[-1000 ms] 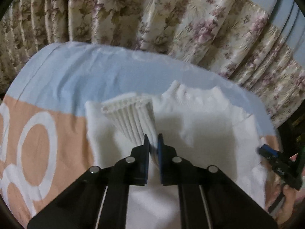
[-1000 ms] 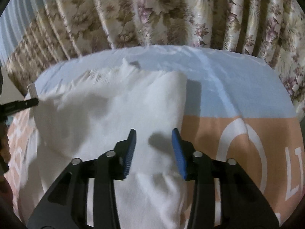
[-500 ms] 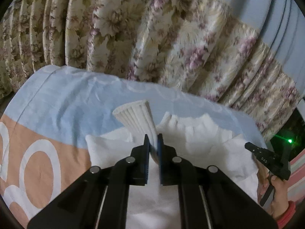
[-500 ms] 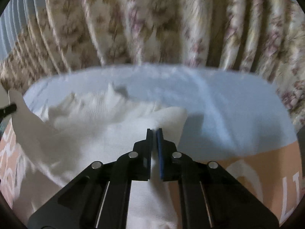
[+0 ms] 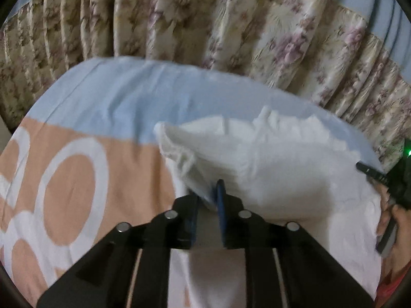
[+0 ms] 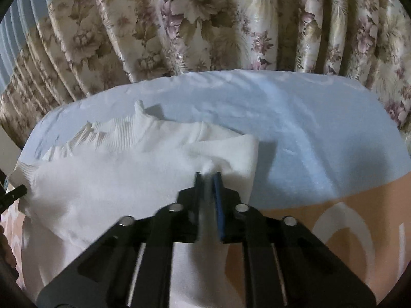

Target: Fold small clothes

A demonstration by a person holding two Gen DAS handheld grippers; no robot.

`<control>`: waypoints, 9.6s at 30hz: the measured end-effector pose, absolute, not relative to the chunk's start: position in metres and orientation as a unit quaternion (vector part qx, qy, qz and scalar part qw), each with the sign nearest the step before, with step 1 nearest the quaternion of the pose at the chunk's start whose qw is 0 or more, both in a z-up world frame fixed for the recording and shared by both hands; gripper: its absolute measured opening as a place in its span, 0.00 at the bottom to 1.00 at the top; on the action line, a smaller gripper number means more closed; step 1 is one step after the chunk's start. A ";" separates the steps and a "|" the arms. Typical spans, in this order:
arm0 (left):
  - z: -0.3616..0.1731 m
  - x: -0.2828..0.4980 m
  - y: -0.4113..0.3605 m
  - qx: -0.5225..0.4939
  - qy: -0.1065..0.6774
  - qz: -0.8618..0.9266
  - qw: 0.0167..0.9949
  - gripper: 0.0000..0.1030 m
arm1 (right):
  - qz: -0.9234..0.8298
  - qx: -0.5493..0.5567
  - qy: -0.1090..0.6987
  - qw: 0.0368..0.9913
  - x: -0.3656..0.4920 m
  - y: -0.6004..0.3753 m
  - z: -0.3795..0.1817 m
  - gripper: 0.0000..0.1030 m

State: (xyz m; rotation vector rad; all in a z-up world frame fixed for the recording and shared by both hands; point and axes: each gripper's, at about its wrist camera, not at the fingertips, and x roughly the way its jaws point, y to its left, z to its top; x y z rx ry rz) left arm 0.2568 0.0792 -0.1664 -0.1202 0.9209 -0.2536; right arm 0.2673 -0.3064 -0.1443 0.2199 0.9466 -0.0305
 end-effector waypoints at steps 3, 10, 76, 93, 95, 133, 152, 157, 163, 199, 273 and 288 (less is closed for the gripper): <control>-0.154 0.239 0.089 -0.053 0.436 -0.118 0.890 0.50 | -0.008 0.104 0.435 0.894 0.252 -0.309 -0.127 0.44; -0.115 0.237 0.078 -0.021 0.414 -0.115 0.903 0.66 | 0.001 0.087 0.442 0.893 0.237 -0.300 -0.118 0.44; -0.144 0.068 0.047 -0.005 0.483 -0.084 0.871 0.90 | 0.017 0.067 0.447 0.892 0.043 -0.207 -0.070 0.97; -0.169 0.008 0.073 0.005 0.504 -0.072 0.861 0.90 | -0.023 0.045 0.473 0.880 -0.030 -0.209 -0.097 0.97; -0.172 0.004 0.076 -0.002 0.512 -0.076 0.855 0.90 | -0.024 0.052 0.478 0.877 -0.034 -0.211 -0.101 0.97; -0.174 -0.029 0.045 0.037 0.538 -0.172 0.824 0.15 | -0.020 0.080 0.516 0.853 -0.040 -0.230 -0.114 0.75; -0.163 0.001 0.025 0.047 0.516 -0.177 0.837 0.14 | 0.052 0.088 0.579 0.809 -0.058 -0.235 -0.126 0.11; -0.154 0.008 0.025 0.043 0.499 -0.176 0.847 0.14 | 0.070 0.077 0.531 0.841 -0.043 -0.226 -0.101 0.10; -0.133 0.039 0.028 0.032 0.462 -0.163 0.871 0.13 | 0.081 0.065 0.475 0.874 -0.008 -0.221 -0.069 0.10; -0.132 0.285 0.029 0.040 0.439 -0.137 0.887 0.13 | 0.065 0.113 0.456 0.880 0.252 -0.280 -0.123 0.10; -0.154 0.209 0.060 0.016 0.464 -0.109 0.879 0.10 | 0.013 0.088 0.461 0.883 0.167 -0.286 -0.129 0.08; -0.170 0.181 0.076 0.004 0.484 -0.107 0.868 0.09 | 0.007 0.081 0.489 0.868 0.140 -0.287 -0.140 0.07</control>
